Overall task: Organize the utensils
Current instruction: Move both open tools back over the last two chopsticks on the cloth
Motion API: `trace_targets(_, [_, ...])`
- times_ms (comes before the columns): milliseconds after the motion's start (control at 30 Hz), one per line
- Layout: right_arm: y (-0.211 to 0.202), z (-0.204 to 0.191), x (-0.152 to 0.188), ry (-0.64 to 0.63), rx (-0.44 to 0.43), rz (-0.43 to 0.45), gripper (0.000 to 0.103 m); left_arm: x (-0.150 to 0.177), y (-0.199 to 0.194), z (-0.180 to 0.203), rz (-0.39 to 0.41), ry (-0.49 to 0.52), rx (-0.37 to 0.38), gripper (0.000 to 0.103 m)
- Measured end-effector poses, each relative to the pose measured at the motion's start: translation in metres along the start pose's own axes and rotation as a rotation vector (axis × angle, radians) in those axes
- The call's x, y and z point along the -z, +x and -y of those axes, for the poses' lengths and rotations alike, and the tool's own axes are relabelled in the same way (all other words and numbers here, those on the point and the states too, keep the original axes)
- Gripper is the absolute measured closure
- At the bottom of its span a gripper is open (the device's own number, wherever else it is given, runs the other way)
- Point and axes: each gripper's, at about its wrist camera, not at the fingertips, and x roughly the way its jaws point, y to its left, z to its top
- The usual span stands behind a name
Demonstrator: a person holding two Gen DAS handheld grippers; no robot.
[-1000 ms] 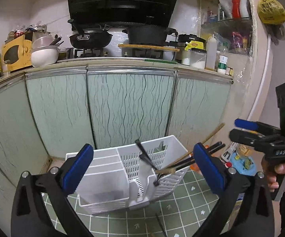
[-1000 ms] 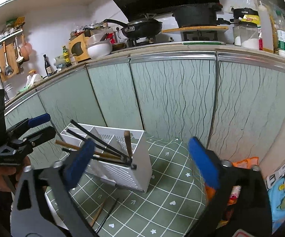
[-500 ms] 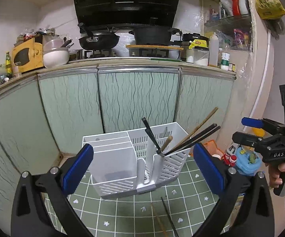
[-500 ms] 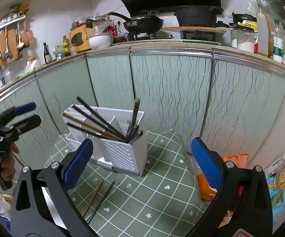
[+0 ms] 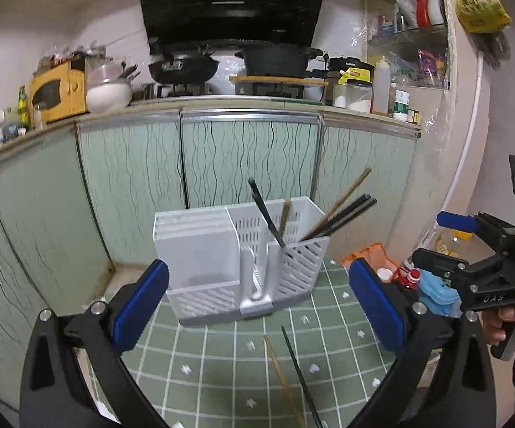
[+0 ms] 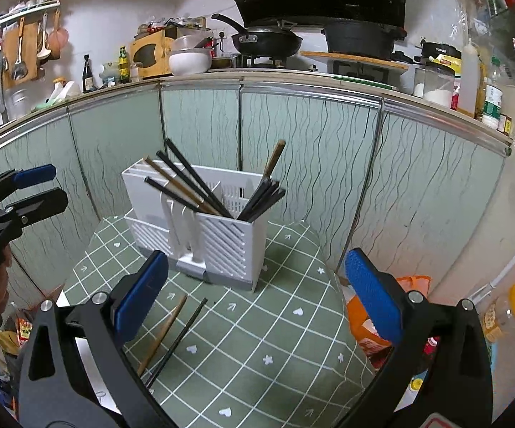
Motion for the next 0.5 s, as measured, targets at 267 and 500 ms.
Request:
trace_targets(267, [-0.016,-0.013,0.026,-0.009,0.017,-0.012,0.007,0.029,-0.016,0.002,-0.012,-0.017,-0.045,0.004])
trace_targets(500, [-0.030,-0.023,0.050,0.009,0.022,-0.008,0.007,0.053,-0.031,0.004,-0.023,-0.033,-0.075,0.004])
